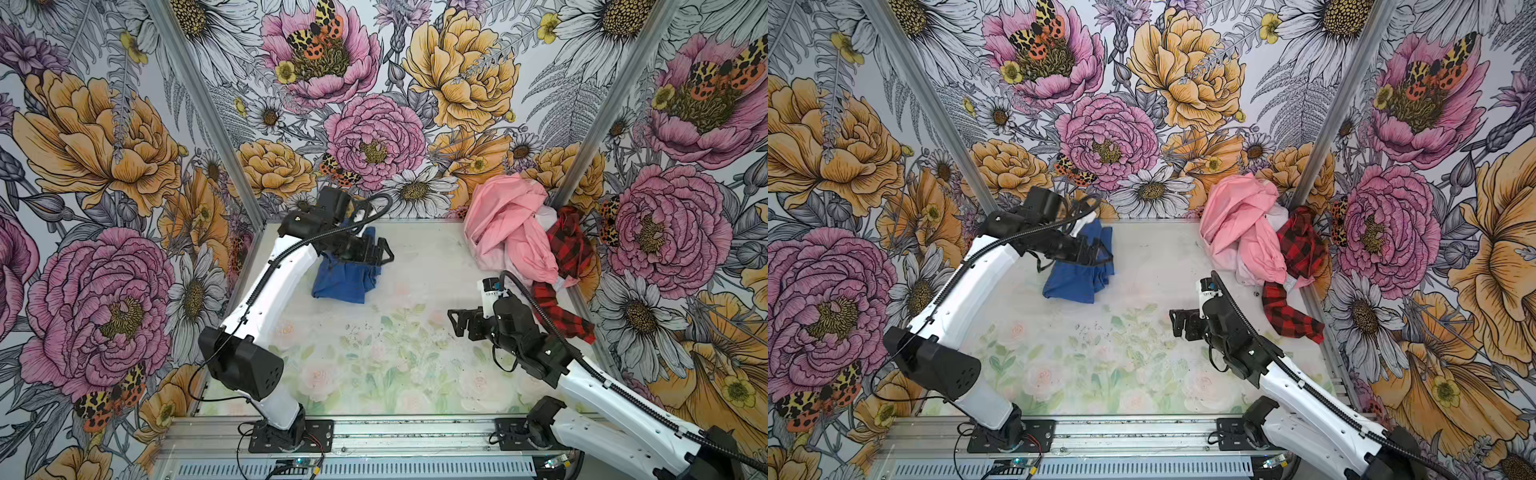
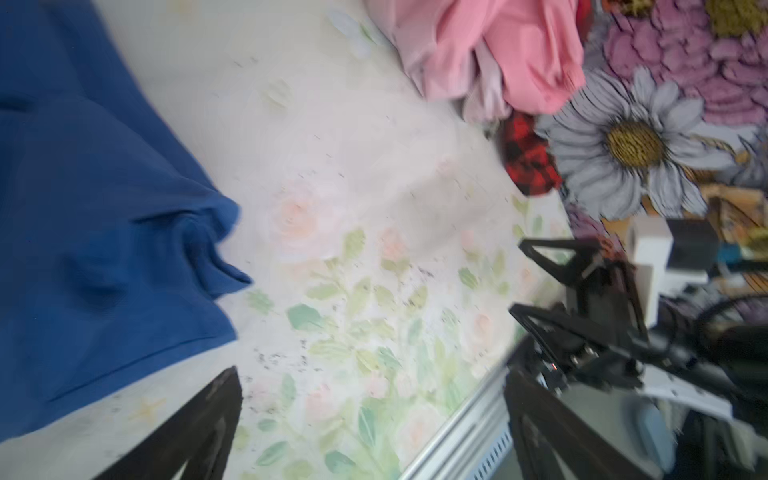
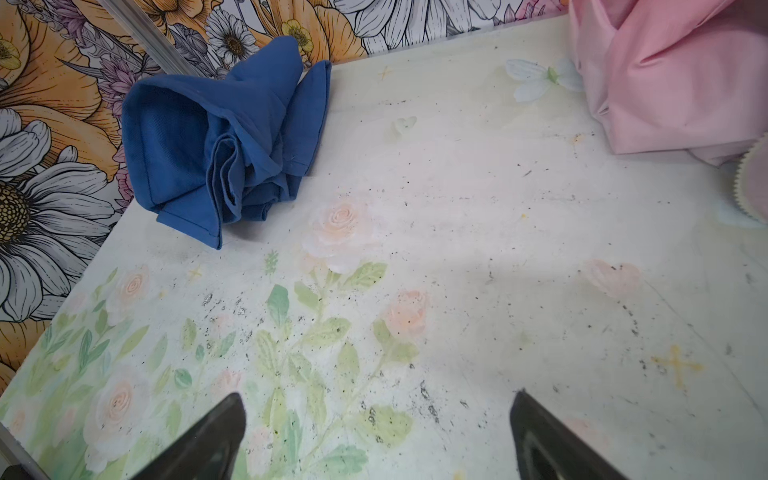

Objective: Pick out a specific cloth from the pile

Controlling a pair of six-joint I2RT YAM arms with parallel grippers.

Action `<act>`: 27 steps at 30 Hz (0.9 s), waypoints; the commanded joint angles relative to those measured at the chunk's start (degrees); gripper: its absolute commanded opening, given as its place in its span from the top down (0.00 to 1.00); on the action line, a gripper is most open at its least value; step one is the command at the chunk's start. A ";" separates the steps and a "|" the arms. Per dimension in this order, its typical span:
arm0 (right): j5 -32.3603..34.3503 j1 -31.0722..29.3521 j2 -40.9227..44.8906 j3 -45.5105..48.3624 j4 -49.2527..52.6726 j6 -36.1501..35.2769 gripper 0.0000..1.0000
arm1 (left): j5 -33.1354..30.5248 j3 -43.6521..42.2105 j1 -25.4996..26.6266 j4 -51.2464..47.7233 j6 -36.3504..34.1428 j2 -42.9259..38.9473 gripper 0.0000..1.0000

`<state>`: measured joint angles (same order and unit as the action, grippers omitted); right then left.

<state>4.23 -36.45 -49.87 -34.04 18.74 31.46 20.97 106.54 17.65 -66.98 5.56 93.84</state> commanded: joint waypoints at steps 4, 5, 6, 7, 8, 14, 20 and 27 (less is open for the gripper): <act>-1.40 -0.12 -0.69 -2.50 -2.00 0.10 0.01 | -18.57 -0.18 -6.78 9.06 6.27 11.79 0.03; -1.19 -0.14 -0.38 -2.29 -1.96 0.15 0.01 | -19.50 -0.58 -7.15 9.94 6.89 13.62 0.06; -0.99 -0.11 0.04 -2.02 -1.94 0.31 0.01 | -20.59 -1.14 -7.66 11.01 7.46 15.28 0.11; -0.89 -0.09 0.44 -1.70 -1.87 0.48 0.01 | -22.11 -2.21 -7.88 12.45 7.98 16.78 0.17; -0.90 -0.12 0.84 -1.43 -1.95 0.68 0.01 | -22.44 -3.19 -8.04 13.95 7.93 17.85 0.26; -1.04 -0.05 1.30 -0.33 -1.88 1.36 0.00 | -20.10 -9.79 -5.69 16.18 9.72 21.21 0.56; -1.05 -0.03 -2.32 -2.26 -1.96 -0.53 0.00 | -20.34 -13.77 -4.83 18.25 12.89 27.06 0.39; -1.01 -0.03 -6.05 -5.50 -1.96 -1.64 0.01 | -20.10 1.86 -7.62 18.20 13.52 38.67 0.29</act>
<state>2.92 -36.45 -55.61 -37.08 17.52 31.11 1.13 103.92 11.49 -51.16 17.85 124.97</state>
